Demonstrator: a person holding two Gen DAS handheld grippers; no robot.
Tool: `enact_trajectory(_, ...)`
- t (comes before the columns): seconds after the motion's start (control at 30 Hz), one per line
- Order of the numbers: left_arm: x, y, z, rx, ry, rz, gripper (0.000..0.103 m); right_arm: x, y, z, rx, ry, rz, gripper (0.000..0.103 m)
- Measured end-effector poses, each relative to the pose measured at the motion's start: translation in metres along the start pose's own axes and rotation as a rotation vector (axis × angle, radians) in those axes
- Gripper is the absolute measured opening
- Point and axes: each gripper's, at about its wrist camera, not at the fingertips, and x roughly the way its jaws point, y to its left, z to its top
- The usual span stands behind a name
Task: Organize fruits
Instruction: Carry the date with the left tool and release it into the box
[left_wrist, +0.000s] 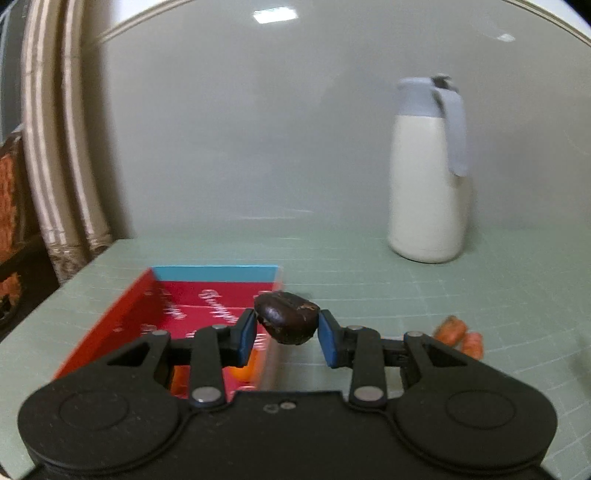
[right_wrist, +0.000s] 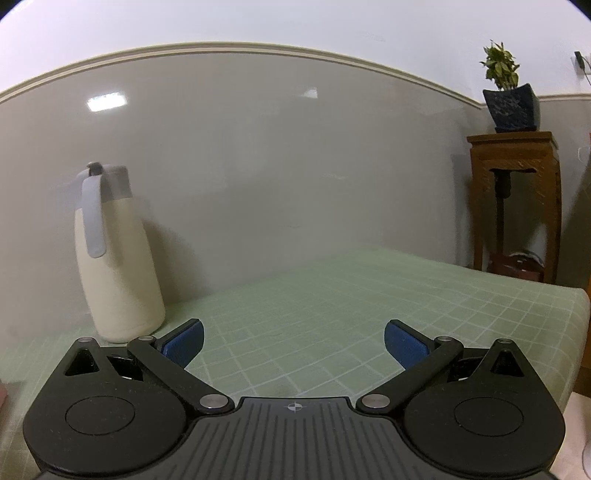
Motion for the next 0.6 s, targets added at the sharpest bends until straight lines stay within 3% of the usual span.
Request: enact_trajectory(0.6,0.019,0.088,-0.028,-0.11,0.123,0.215,0.029,-0.004,0.033,-0.014,-0.103,0.007,0.083,0.103)
